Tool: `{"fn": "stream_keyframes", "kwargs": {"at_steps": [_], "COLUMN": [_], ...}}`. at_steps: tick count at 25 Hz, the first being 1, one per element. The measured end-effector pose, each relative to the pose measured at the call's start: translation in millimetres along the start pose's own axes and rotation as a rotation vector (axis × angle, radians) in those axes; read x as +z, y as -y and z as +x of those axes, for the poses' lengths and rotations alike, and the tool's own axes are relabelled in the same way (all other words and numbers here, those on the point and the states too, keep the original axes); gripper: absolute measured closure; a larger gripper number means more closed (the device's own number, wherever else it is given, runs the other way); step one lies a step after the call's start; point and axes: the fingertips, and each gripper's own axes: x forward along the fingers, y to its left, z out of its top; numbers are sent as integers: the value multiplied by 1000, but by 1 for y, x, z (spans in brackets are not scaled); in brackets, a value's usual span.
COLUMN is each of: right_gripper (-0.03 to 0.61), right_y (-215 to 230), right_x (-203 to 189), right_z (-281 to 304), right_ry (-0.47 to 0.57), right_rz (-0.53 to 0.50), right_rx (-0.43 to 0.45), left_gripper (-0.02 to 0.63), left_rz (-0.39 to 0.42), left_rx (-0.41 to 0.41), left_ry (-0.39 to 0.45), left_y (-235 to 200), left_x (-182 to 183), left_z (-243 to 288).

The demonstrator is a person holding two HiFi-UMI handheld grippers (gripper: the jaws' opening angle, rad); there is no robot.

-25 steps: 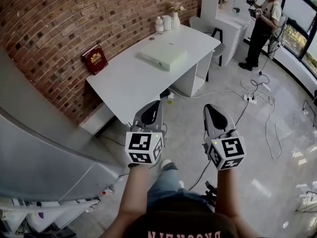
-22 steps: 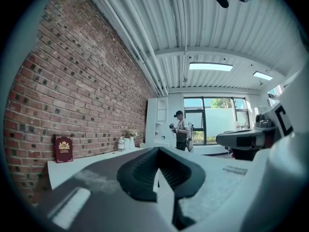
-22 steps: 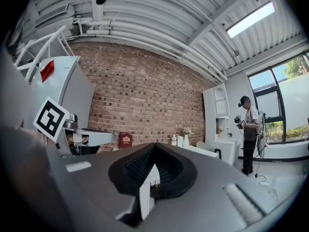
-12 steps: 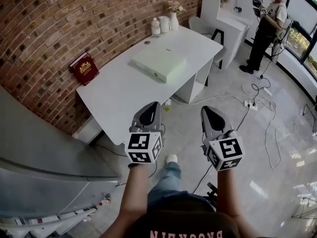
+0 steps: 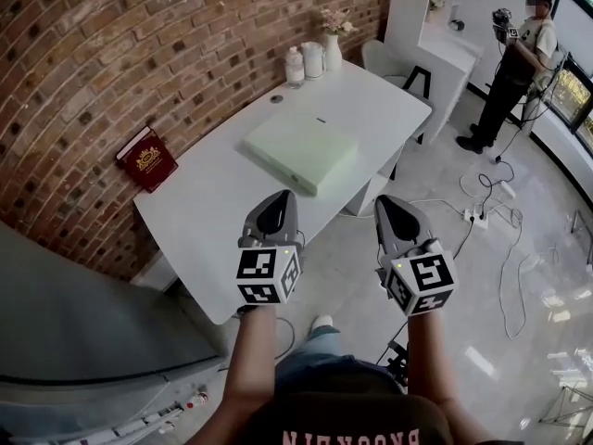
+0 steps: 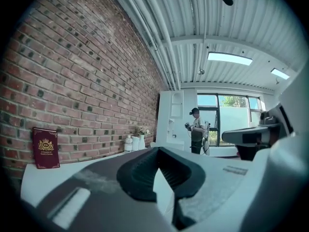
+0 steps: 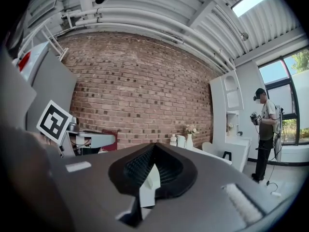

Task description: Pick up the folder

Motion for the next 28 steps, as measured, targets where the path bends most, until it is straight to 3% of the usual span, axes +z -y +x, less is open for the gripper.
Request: {"fn": "stream_keyframes", "kwargs": {"at_steps": [14,28], "right_gripper": [578,578], "right_y": [26,73], "right_x": [-4,-14], "right_z": [108,226], "right_ry": [-46,-55], "right_rz": [-15,-25], "right_rx": [55,261], "left_gripper": [615,615], "left_rz": [-45,-84], "left_rx": [65,313], "left_ry": [-10,-19], "left_y": [-69,-124], "left_x": [1,-10], "left_z": [72,138]}}
